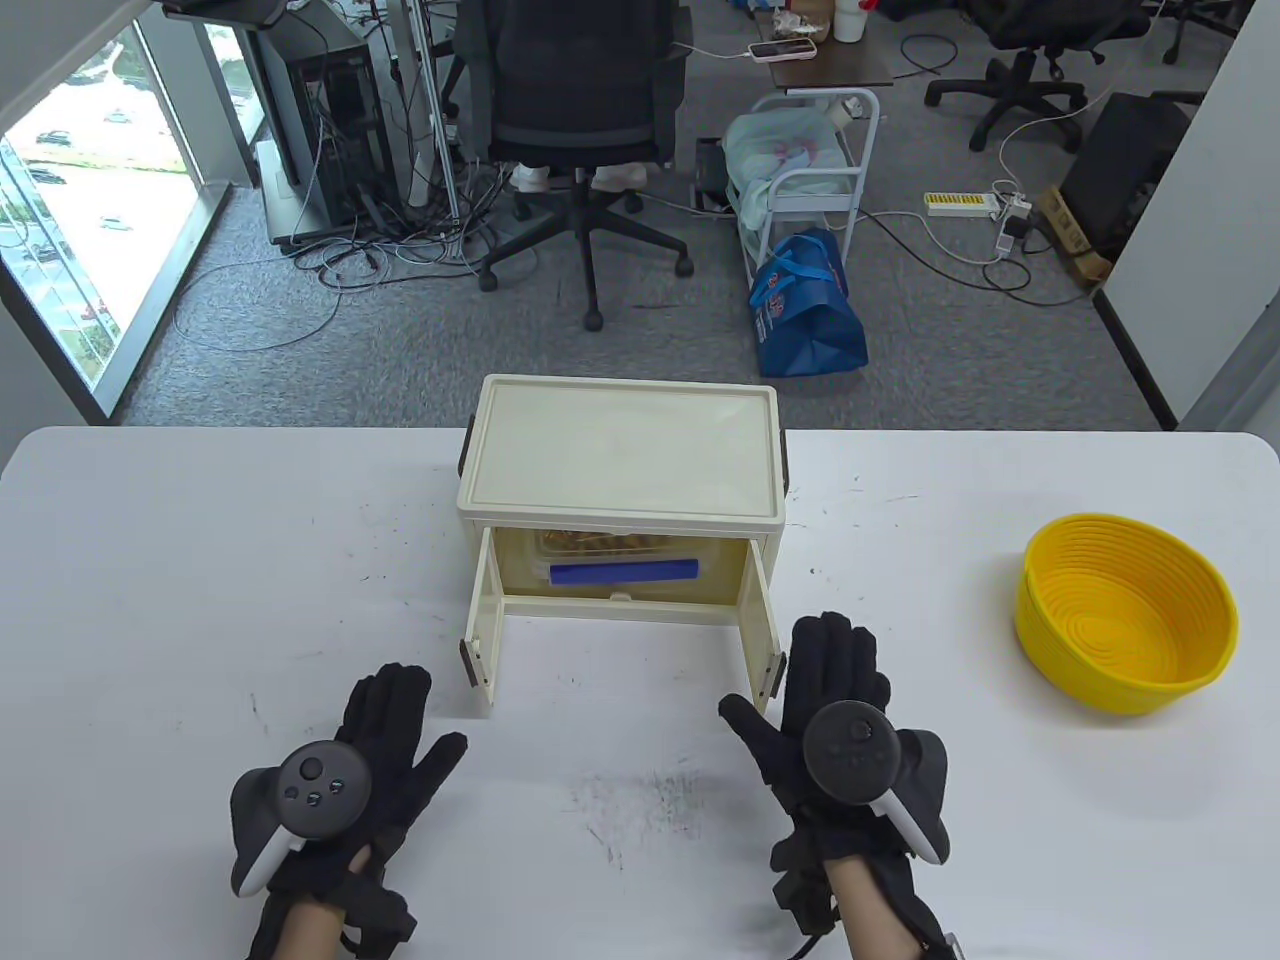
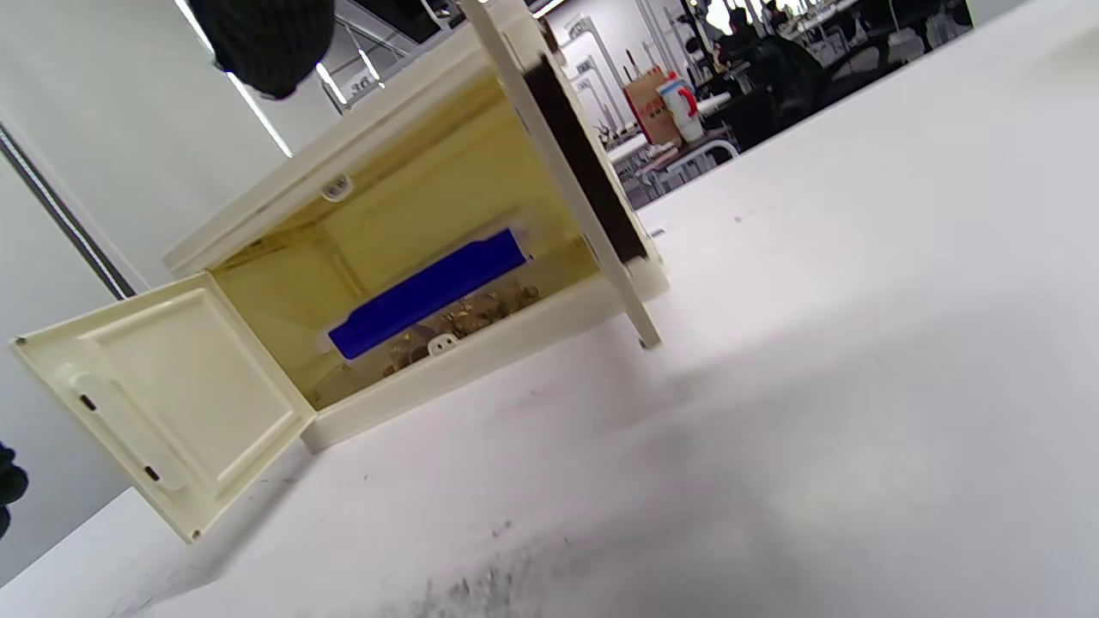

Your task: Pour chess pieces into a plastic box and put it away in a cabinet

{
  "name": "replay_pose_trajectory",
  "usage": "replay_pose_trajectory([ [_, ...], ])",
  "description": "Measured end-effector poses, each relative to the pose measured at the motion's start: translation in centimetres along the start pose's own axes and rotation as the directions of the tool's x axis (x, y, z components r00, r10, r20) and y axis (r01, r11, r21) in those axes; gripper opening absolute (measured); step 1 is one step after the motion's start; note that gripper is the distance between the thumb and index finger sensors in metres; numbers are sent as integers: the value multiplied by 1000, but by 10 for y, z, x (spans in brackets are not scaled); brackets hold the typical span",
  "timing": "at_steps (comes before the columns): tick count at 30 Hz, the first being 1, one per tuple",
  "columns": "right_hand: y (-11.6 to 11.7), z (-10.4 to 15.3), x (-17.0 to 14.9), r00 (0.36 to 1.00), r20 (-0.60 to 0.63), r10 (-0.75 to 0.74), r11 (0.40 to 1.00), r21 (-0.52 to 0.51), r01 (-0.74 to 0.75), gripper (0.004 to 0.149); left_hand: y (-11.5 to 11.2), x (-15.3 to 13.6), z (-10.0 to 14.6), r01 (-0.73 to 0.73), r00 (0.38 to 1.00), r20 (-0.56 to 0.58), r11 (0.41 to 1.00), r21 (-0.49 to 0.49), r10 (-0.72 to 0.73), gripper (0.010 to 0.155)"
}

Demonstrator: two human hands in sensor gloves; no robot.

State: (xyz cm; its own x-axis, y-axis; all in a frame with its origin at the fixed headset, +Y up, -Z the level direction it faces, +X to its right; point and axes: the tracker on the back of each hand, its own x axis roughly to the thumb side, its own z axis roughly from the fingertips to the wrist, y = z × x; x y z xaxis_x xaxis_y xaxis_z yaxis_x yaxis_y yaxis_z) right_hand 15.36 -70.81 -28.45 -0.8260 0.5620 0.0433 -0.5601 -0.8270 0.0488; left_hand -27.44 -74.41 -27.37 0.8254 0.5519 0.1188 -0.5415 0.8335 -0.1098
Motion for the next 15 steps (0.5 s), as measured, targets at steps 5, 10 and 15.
replay_pose_trajectory([
  [5, 23, -9, -28, 994, -43, -101, 992, 71, 104, 95, -1, 3, -4, 1, 1000, -10, 1000, -22, -1, 82],
  [10, 27, -20, -35, 985, -24, -172, 975, 142, 173, 94, 7, 7, -14, -47, 998, -35, 999, -26, 47, 82],
  [15, 22, -25, -37, 949, 91, -303, 949, 119, 292, 88, 15, 10, -31, -221, 975, -42, 975, -13, 220, 77],
])
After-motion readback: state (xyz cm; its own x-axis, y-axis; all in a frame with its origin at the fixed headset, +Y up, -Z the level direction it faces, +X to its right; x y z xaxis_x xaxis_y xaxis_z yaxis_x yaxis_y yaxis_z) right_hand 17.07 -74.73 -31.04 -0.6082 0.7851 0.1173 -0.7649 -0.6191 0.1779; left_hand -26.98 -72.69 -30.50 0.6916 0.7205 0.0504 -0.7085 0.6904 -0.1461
